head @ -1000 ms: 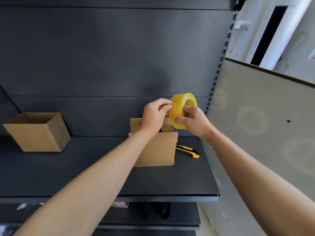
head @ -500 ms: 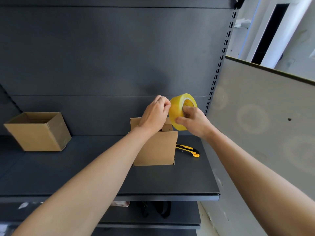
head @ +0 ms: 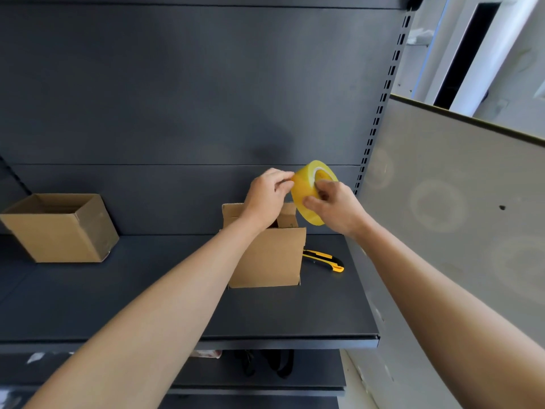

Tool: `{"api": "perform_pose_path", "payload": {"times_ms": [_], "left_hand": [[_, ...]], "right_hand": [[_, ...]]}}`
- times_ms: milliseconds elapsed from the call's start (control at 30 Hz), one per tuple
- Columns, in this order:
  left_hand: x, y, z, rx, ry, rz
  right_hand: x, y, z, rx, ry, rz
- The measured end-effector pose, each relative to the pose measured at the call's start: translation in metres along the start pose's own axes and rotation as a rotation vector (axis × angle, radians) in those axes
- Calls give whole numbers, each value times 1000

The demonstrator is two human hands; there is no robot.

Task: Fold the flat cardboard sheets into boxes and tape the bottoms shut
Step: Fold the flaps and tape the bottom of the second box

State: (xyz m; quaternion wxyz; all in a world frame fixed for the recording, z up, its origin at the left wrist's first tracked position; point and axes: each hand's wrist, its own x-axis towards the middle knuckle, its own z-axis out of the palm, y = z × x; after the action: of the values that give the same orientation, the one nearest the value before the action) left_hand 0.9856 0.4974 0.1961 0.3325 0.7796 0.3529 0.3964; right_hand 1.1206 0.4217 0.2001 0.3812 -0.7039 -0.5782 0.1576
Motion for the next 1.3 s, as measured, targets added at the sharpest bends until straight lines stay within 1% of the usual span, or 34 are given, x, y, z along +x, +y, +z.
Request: {"api": "perform_pose_path", "payload": {"times_ms": [133, 333, 500, 800, 867, 967, 1033, 1100, 1200, 1300], "left_hand": [[1, 0, 1, 26, 40, 24], [3, -2, 4, 114, 47, 42], [10, -4, 6, 275, -7, 59], [13, -4, 5, 333, -108, 67], [12, -3, 6, 277, -130, 67], [10, -3, 7, -52, -119, -39], [9, -3, 7, -180, -77, -119], [10, -3, 7, -180, -39, -158], [10, 0, 6, -162, -47, -122], [12, 1, 5, -71, -60, -115]], "right_hand": [[-1, 3, 2, -57, -4, -42], [-1, 5, 2, -43, 7, -46], [-2, 5, 4, -41, 34, -39], [-1, 3, 9, -117, 66, -46], [0, 5, 10, -127, 80, -35], [3, 7, 7, -106, 116, 0], [5, 8, 4, -117, 117, -4], [5, 8, 2, -132, 108, -26], [4, 8, 4, -151, 93, -47], [3, 11, 5, -172, 67, -44]]}}
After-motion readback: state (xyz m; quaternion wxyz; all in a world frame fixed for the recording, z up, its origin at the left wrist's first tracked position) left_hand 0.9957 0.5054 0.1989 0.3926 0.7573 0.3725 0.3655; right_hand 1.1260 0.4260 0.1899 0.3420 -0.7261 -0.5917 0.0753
